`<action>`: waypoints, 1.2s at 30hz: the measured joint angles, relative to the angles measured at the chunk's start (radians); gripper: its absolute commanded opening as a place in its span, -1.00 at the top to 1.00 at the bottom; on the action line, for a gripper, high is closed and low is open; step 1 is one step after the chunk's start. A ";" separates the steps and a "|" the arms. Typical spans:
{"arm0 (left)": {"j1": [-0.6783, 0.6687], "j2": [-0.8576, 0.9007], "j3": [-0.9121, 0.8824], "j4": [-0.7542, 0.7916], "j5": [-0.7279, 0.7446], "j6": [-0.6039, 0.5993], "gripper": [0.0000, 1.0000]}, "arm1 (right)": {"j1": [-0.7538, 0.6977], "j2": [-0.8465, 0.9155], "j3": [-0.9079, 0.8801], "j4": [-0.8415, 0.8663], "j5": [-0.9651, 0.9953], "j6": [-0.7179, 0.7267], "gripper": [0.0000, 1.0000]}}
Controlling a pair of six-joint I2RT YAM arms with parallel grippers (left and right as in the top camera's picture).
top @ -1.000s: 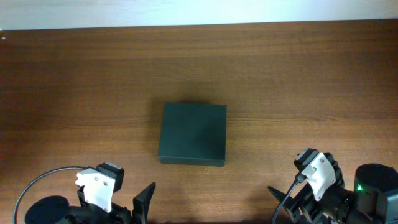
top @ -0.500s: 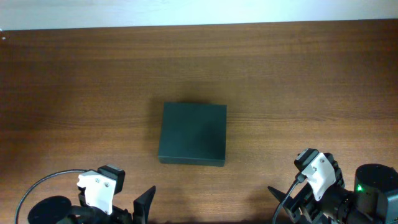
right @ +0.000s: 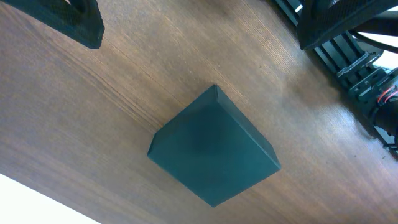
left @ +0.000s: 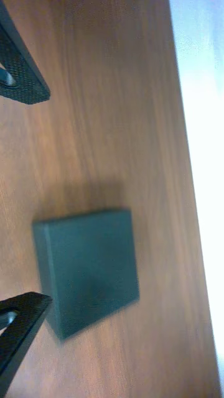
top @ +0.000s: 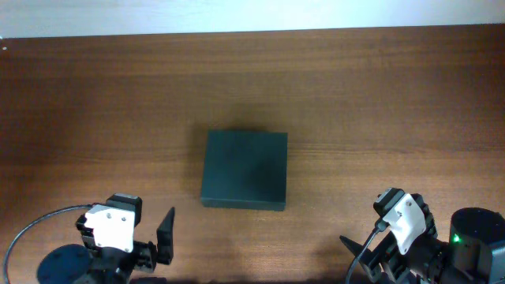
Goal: Pack container
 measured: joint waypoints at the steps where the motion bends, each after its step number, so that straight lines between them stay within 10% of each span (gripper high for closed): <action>1: 0.000 -0.020 -0.035 0.027 -0.024 0.000 -0.98 | 0.000 0.000 -0.001 0.000 0.000 0.000 -0.98; 16: 0.000 -0.330 -0.573 0.257 -0.141 0.019 -0.98 | 0.000 0.000 -0.004 0.000 0.000 0.000 -0.98; 36: 0.080 -0.393 -0.827 0.346 -0.154 -0.064 -0.98 | 0.000 0.000 -0.004 0.000 0.000 0.000 -0.98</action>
